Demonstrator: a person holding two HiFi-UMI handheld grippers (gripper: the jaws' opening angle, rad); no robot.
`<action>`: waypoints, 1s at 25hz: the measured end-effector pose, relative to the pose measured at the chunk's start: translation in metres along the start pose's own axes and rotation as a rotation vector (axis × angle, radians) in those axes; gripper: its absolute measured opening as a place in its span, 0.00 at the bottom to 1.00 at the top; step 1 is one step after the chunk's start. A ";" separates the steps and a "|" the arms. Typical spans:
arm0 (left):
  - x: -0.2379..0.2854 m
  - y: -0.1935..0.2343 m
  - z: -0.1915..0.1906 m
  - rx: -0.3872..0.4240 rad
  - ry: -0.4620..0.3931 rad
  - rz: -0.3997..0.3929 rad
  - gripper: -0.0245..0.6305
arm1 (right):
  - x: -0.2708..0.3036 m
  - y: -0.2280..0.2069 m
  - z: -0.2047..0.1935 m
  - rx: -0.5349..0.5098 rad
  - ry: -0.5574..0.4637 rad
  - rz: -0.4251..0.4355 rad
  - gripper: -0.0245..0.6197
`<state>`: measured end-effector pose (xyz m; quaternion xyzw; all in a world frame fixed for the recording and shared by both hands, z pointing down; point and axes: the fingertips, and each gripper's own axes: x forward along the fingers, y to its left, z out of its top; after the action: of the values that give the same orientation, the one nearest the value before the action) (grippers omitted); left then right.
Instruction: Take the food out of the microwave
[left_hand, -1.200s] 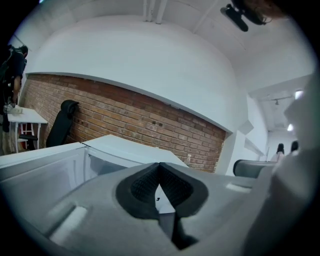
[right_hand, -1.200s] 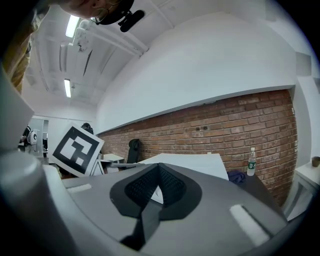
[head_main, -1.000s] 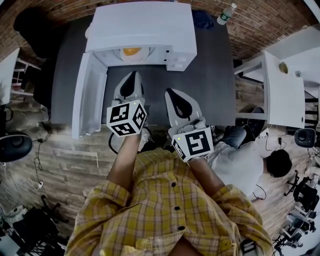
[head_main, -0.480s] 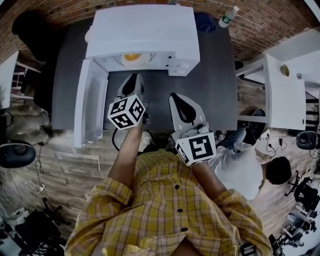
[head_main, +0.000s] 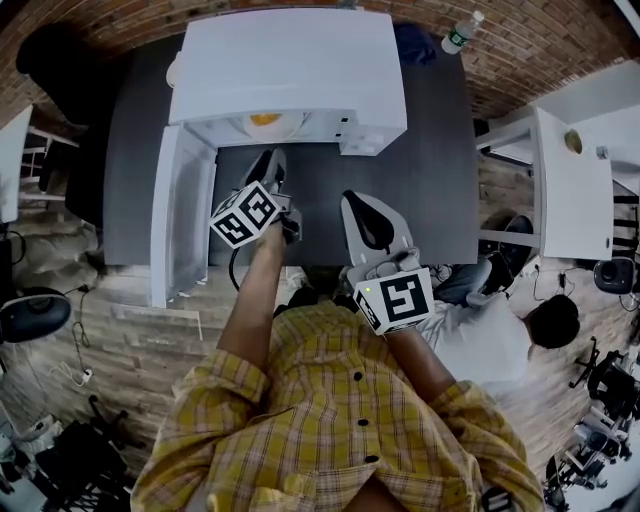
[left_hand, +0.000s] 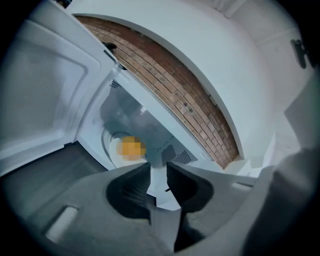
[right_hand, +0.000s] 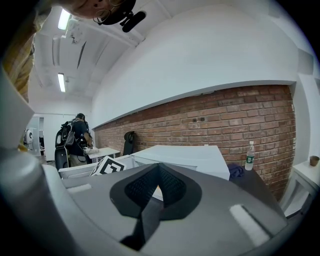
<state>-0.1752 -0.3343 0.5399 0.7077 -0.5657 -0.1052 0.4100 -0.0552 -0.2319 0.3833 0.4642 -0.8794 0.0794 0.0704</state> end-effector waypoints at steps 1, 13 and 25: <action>0.003 0.004 -0.001 -0.027 0.000 -0.004 0.19 | 0.001 -0.001 -0.002 0.000 0.004 -0.001 0.05; 0.023 0.040 -0.021 -0.213 -0.003 -0.016 0.21 | 0.011 -0.002 -0.010 -0.009 0.031 -0.002 0.05; 0.047 0.086 -0.035 -0.675 -0.085 -0.039 0.23 | 0.012 -0.009 -0.016 0.008 0.051 -0.028 0.05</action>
<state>-0.1989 -0.3621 0.6372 0.5378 -0.5020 -0.3238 0.5949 -0.0537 -0.2430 0.4023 0.4743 -0.8705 0.0936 0.0922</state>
